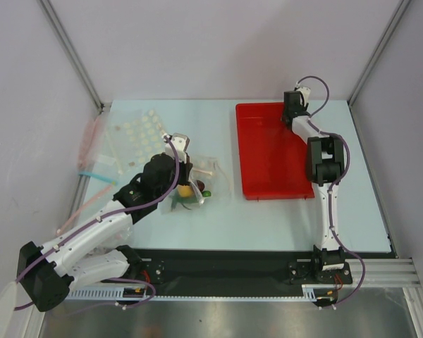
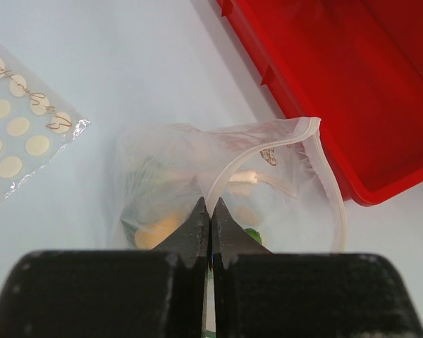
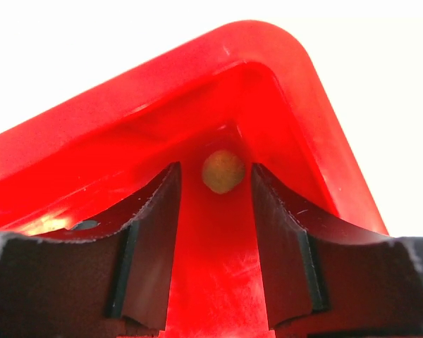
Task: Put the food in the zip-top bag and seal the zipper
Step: Pick up the fake fruit from the bin.
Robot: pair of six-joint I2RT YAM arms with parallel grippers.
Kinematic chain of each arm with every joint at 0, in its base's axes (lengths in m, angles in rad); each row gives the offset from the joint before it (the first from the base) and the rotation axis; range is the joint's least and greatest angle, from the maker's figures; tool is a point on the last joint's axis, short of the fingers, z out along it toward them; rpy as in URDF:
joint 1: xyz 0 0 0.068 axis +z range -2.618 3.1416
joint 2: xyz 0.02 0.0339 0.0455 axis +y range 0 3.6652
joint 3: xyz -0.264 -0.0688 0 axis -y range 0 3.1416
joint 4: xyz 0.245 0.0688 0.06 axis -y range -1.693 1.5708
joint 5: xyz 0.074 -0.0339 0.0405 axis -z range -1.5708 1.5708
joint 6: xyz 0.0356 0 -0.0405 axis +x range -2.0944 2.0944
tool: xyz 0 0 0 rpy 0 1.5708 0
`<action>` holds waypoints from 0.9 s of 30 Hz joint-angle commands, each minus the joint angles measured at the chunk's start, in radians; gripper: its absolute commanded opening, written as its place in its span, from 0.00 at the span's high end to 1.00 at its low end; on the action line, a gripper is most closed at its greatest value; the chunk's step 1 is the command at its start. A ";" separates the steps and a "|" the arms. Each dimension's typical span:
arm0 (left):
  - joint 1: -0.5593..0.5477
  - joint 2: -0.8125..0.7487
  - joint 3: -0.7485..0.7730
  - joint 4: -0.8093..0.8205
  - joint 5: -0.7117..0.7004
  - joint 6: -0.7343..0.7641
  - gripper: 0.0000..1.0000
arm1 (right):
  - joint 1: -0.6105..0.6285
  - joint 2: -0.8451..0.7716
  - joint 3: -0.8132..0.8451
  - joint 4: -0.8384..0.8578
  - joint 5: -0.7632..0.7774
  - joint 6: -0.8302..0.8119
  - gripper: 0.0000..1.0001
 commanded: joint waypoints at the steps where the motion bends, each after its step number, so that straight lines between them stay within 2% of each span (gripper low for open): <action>1: 0.007 -0.028 0.008 0.028 -0.021 0.004 1.00 | 0.013 0.015 0.043 0.080 0.048 -0.090 0.51; 6: 0.007 -0.028 0.008 0.028 -0.024 0.006 1.00 | 0.015 0.020 0.049 0.100 0.031 -0.115 0.55; 8: 0.008 -0.028 0.008 0.026 -0.025 0.006 1.00 | 0.012 0.015 0.044 0.100 0.027 -0.109 0.70; 11: 0.008 -0.030 0.009 0.026 -0.025 0.006 1.00 | 0.012 -0.003 0.017 0.134 0.017 -0.112 0.81; 17: 0.008 -0.034 0.008 0.026 -0.022 0.006 1.00 | 0.019 -0.073 -0.126 0.266 0.001 -0.107 0.85; 22: 0.007 -0.037 0.008 0.026 -0.019 0.006 1.00 | 0.050 -0.230 -0.267 0.355 0.017 -0.104 0.87; 27: 0.008 -0.037 0.006 0.026 -0.013 0.004 1.00 | 0.098 -0.411 -0.524 0.476 0.010 -0.032 0.87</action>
